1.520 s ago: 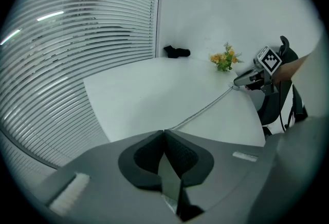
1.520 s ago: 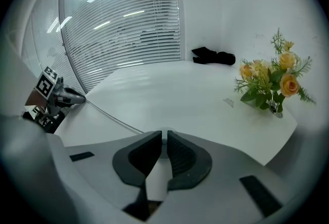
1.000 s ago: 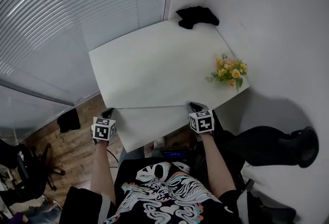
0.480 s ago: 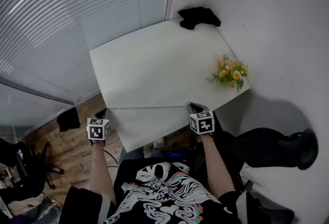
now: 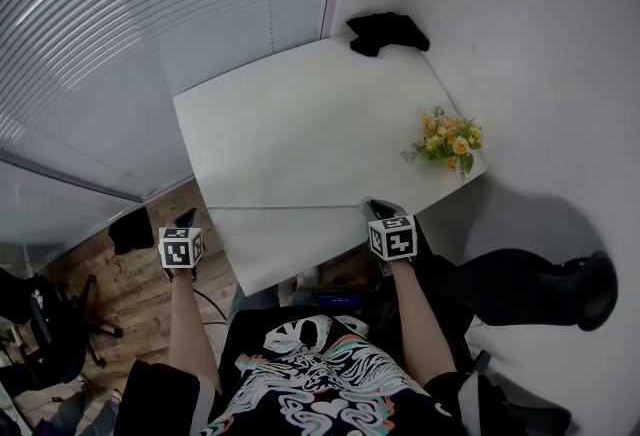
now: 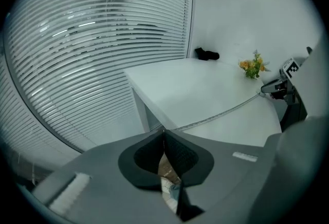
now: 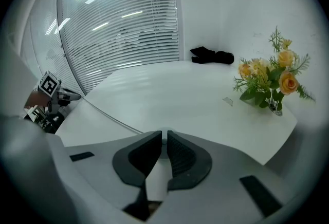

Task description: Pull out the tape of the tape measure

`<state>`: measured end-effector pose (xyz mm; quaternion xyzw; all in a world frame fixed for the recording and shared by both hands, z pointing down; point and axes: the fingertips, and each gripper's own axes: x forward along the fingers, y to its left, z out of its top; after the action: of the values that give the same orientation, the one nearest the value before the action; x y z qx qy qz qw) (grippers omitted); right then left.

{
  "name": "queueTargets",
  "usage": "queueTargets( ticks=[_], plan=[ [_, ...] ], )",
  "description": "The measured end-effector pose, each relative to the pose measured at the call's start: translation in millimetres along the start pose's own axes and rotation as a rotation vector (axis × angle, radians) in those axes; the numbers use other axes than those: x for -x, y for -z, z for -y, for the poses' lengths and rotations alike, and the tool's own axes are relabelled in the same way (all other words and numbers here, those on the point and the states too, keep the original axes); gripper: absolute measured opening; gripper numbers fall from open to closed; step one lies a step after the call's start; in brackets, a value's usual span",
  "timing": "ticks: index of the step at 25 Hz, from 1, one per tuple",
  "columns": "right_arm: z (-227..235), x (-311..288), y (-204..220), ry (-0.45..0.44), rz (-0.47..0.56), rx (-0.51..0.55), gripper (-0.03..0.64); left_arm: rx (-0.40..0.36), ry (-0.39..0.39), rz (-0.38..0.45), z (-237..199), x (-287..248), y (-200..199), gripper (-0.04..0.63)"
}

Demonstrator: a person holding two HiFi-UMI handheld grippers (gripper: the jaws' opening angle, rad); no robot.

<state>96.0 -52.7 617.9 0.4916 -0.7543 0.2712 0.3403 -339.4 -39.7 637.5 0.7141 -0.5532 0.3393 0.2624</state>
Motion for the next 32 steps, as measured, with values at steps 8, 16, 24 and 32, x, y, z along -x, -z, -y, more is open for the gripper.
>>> queueTargets(
  ticks=[8, 16, 24, 32],
  plan=[
    [1, 0, 1, 0.006, 0.008, -0.004, 0.038, -0.020, 0.029, 0.009, 13, 1, 1, 0.006],
    [2, 0, 0, 0.005, 0.024, 0.006, 0.040, -0.033, 0.017, 0.034, 20, 0, -1, 0.009],
    [-2, 1, -4, 0.011, 0.031, 0.036, 0.032, 0.027, 0.021, 0.072, 20, 0, -6, 0.121],
    [-2, 16, -21, 0.045, 0.103, 0.004, 0.052, 0.129, -0.014, 0.173, 10, 16, -24, 0.184]
  ],
)
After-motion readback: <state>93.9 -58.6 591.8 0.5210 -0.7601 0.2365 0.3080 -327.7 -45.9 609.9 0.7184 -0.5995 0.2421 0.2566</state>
